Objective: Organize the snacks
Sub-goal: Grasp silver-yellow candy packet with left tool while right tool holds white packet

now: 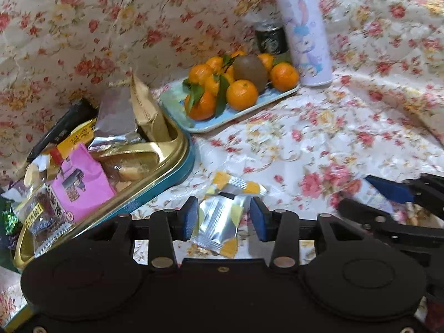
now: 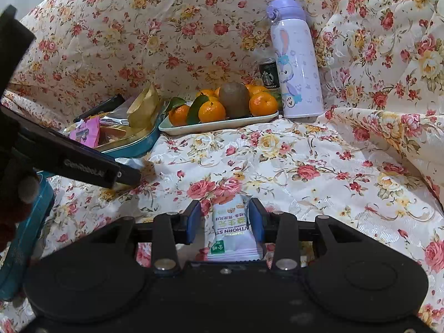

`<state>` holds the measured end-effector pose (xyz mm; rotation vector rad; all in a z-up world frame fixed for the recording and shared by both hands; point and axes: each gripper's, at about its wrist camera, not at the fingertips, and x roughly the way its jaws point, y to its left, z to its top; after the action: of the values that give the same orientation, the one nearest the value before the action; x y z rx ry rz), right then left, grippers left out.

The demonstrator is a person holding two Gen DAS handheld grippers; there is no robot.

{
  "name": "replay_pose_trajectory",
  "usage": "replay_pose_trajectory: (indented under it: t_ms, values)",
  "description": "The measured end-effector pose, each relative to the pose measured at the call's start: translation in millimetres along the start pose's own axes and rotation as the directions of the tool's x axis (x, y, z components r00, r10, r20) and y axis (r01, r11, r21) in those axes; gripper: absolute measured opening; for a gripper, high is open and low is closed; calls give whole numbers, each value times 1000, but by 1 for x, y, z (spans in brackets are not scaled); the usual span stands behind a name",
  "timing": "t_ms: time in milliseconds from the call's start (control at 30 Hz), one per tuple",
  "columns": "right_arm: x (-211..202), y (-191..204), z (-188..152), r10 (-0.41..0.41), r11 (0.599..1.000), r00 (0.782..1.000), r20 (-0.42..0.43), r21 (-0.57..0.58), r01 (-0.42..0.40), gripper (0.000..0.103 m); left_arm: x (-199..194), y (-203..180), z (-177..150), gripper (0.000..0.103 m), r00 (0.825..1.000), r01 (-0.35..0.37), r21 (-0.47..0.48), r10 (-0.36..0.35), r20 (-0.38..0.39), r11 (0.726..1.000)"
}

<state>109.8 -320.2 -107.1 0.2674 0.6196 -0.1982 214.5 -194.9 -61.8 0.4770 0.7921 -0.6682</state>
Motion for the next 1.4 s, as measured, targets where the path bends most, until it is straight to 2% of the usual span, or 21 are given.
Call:
replay_pose_trajectory:
  t_ms: [200,433,600,733,1033,1400]
  values:
    - [0,0,0,1,1000,1000,0,0,-1,39,-1,-9,1,52,999,-35,71,35,8,997]
    - [0,0,0,2,1000,1000,0,0,-2,39,12,-5,2,52,998,-51,77,53,-27,996]
    - [0,-1,0,4,1000,1000,2,5,-4,39,16,-6,2,52,998,-36,88,40,-41,996]
    - [0,-1,0,5,1000,1000,3,7,-5,39,20,-7,2,56,998,-31,79,34,-45,996]
    - [0,-2,0,5,1000,1000,4,9,-5,39,21,-6,3,56,998,-7,23,9,-58,1000]
    - [-1,-2,0,6,1000,1000,4,9,-6,39,14,-12,1,56,999,6,95,-2,-48,995]
